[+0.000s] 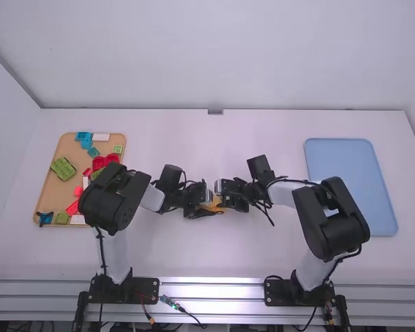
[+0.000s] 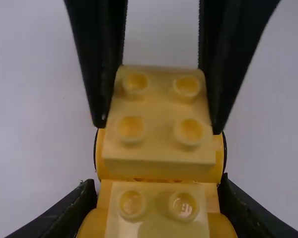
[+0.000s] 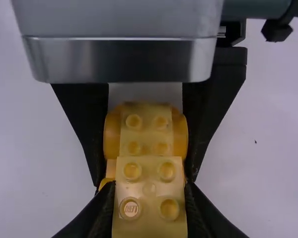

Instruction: Assemble lego blocks to make yellow taxi

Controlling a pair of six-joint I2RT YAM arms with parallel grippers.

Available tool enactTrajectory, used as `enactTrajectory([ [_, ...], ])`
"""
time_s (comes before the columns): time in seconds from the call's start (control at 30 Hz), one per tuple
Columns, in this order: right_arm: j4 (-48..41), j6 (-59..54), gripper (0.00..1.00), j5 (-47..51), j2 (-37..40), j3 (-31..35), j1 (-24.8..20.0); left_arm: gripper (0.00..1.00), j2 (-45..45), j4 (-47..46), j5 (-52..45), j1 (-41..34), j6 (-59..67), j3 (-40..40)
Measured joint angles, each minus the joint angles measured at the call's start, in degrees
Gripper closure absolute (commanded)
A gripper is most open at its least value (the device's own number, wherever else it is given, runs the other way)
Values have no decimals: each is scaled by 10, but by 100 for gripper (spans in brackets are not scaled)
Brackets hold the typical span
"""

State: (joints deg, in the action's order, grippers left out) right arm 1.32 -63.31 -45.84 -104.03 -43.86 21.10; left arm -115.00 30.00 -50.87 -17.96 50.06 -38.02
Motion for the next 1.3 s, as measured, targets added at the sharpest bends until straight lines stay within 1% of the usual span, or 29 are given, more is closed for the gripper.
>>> enactTrajectory([
  [0.43, 4, 2, 100, 0, 0, 10, 4, 69, 0, -3, -4, 0, 21, -3],
  [0.73, 2, 3, 100, 0, 0, 11, 7, 69, 0, -2, -4, 0, 21, -3],
  [1.03, 33, 37, 100, 11, -1, 11, 6, 69, 0, -2, -3, 0, 21, -3],
  [1.1, 52, 50, 100, 14, -8, 11, 6, 69, 0, -2, -3, 0, 20, -3],
  [1.17, 73, 63, 100, 8, -21, 11, 2, 69, 0, -2, -3, 2, 17, -3],
  [1.3, 76, 72, 100, -3, -24, 11, -1, 70, 0, -3, -3, 2, 16, -3],
])
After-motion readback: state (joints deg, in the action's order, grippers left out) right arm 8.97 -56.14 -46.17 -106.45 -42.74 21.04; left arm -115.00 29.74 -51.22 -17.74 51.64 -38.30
